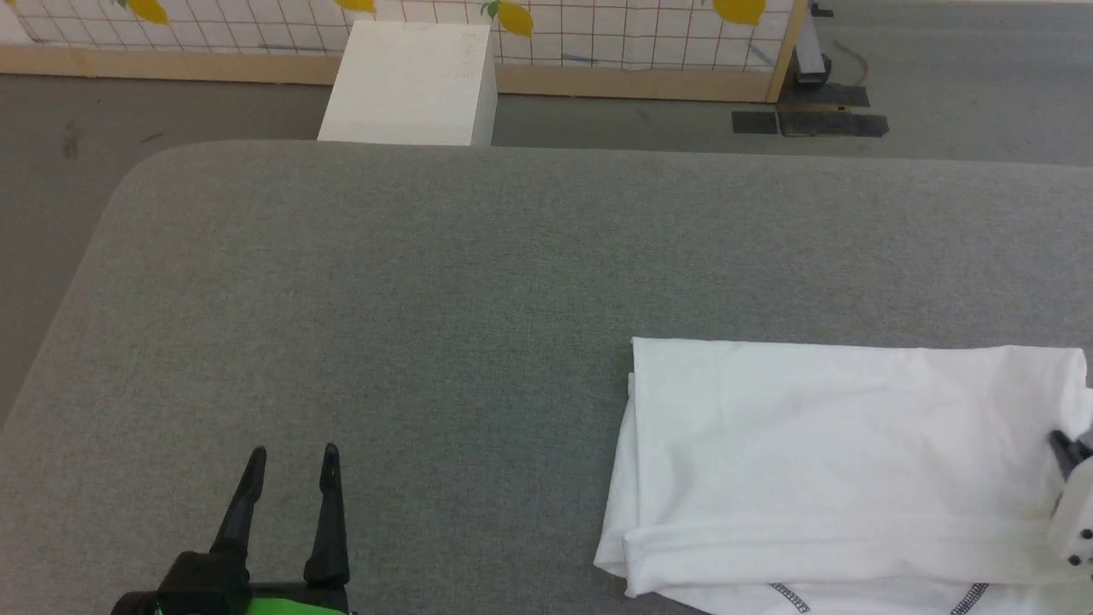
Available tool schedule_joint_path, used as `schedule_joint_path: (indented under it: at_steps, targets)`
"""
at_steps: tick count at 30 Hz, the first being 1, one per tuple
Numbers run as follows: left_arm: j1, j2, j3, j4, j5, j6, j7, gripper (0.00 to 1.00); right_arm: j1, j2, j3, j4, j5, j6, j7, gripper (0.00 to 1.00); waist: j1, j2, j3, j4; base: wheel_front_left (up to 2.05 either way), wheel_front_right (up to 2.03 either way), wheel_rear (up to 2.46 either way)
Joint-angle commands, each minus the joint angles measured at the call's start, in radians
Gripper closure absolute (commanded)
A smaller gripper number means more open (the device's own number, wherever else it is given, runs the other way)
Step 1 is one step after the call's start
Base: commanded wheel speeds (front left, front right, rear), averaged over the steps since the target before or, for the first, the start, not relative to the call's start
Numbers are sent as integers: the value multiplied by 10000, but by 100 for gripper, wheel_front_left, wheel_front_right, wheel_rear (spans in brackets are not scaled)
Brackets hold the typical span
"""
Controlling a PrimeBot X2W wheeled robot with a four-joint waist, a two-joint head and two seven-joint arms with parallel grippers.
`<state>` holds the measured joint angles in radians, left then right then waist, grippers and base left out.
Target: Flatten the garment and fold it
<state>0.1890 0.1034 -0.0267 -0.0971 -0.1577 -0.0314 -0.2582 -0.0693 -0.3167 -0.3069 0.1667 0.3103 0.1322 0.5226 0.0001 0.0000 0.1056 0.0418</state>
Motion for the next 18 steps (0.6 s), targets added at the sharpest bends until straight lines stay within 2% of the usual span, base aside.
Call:
schedule_joint_path:
  at_steps: [1, 11, 18]
  targets:
    - [76, 30, -11, 47, 29, -46, -36, 0, 108, 87, 315, -315, 168, -15, 111, 100, -1, 0, -137, -85, 0, 0, 0]
    - [181, -51, -69, 198, -77, -84, -36, 0, -5, 458, 2604, -2411, 1037, -15, 1364, 100, -1, 0, -522, -109, 0, 0, 0]
    - [213, -59, -60, 228, -144, -138, -36, 0, -644, 660, 4157, -2447, 1239, -15, 1891, 100, -1, 0, -537, 86, 0, 0, 0]
